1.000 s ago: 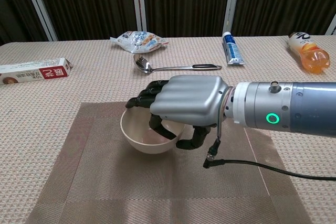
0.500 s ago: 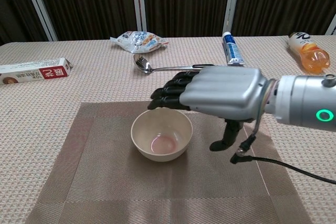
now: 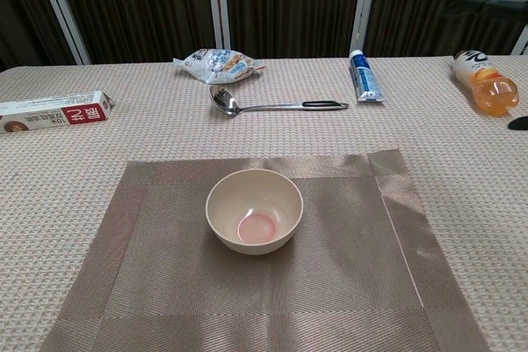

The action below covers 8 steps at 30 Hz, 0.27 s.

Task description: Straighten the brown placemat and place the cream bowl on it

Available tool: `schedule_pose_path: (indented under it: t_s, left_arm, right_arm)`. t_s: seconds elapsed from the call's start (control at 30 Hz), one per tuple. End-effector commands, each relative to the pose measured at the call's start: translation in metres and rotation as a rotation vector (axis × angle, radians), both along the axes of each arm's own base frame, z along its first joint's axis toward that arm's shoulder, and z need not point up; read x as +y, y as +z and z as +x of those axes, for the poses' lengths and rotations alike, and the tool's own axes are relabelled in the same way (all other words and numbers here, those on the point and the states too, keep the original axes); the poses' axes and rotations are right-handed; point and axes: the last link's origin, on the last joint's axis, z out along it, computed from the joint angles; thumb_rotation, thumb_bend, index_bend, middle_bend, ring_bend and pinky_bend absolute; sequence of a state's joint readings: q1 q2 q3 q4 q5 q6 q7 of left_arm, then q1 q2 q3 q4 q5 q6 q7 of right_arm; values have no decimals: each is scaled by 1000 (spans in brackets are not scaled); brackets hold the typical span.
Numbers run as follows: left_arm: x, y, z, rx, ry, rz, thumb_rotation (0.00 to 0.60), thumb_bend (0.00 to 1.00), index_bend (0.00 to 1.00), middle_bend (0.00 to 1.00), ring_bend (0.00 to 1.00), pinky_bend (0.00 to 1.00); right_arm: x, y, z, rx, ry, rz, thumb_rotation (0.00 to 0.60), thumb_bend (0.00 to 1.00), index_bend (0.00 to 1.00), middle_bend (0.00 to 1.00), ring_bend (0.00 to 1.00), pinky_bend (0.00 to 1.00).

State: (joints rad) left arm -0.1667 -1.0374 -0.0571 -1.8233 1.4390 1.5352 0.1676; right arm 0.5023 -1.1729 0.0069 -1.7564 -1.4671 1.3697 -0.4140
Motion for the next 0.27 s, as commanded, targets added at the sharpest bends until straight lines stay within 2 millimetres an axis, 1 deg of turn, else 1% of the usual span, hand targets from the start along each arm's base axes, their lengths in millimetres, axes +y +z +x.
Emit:
schedule_pose_path:
  t_s: [0.03, 0.07, 0.2, 0.27]
  left_arm:
    - [-9, 0, -5, -4, 16, -2, 600, 0, 0, 0, 0, 0]
    - [-11, 0, -7, -5, 21, -2, 600, 0, 0, 0, 0, 0]
    - [-16, -2, -13, 8, 43, -22, 600, 0, 0, 0, 0, 0]
    - [-18, -3, -15, 13, 52, -32, 600, 0, 0, 0, 0, 0]
  right_arm:
    - [26, 44, -56, -111, -119, -142, 600, 0, 0, 0, 0, 0]
    - [32, 49, -66, -125, -122, -164, 600, 0, 0, 0, 0, 0]
    - [48, 60, -91, -131, -150, -215, 600, 0, 0, 0, 0, 0]
    - [54, 62, -99, -132, -163, -229, 600, 0, 0, 0, 0, 0]
